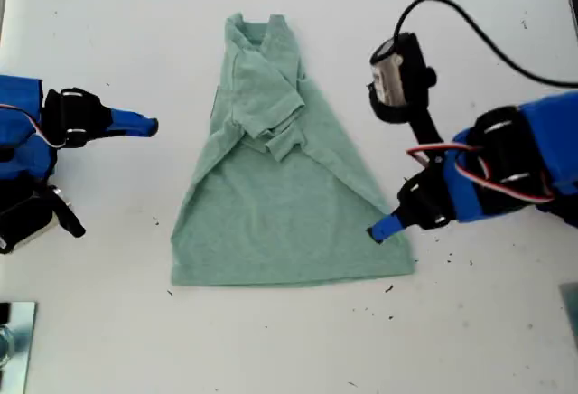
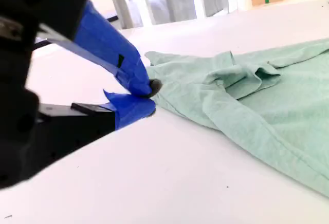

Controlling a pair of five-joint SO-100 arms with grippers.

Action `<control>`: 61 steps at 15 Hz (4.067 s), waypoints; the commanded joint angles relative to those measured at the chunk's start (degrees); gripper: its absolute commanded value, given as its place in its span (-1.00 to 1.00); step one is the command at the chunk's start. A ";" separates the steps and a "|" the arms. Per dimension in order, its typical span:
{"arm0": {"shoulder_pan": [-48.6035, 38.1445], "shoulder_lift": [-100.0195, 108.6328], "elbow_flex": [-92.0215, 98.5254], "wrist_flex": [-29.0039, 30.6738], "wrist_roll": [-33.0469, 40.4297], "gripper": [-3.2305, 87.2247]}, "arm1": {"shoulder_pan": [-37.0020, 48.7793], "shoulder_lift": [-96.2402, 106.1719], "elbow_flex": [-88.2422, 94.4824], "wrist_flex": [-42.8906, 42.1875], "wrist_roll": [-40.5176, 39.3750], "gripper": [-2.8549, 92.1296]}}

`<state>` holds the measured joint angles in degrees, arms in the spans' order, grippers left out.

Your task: Fold t shirt

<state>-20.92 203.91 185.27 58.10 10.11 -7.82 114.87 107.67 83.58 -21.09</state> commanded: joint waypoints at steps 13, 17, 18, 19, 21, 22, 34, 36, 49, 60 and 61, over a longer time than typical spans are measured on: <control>0.35 0.62 0.70 -0.35 0.79 -0.93 | -1.49 8.17 12.92 -12.39 -2.64 -0.96; 0.35 0.70 0.70 -0.26 0.79 -0.93 | -0.62 4.75 -9.05 -1.49 -6.68 -0.96; 0.35 0.70 0.70 -0.26 0.79 -0.93 | -0.62 0.26 -13.71 -1.49 -7.38 -0.96; 0.35 0.70 0.70 -0.26 0.79 -0.93 | -0.35 -5.71 -19.25 -1.85 -7.56 -0.96; 0.35 0.70 0.70 -0.26 0.79 -0.93 | 0.18 -22.32 -38.32 -2.02 -8.79 -0.96; 0.35 0.70 0.70 -0.26 0.79 -0.93 | 0.53 -29.97 -47.81 -2.29 -10.28 -0.96; 0.53 0.79 0.70 -0.26 0.70 -0.93 | 10.28 -4.66 -15.38 5.45 -12.48 -0.88; 0.53 0.97 0.70 -0.18 0.44 -0.93 | 17.40 13.97 13.89 -7.21 -13.18 -0.88; 17.31 -58.27 -59.85 20.21 -17.49 -0.94 | 29.53 64.69 64.95 -18.90 -13.62 -0.88; 29.00 -93.43 -89.12 27.69 -17.23 -0.33 | 29.62 76.11 67.85 -13.27 -13.01 -0.88; 28.74 -95.80 -86.13 23.91 -16.00 -0.34 | 29.62 76.29 67.85 -13.18 -13.01 -0.88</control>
<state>8.53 109.34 97.47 86.48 -7.47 21.09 190.63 173.41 70.05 -34.01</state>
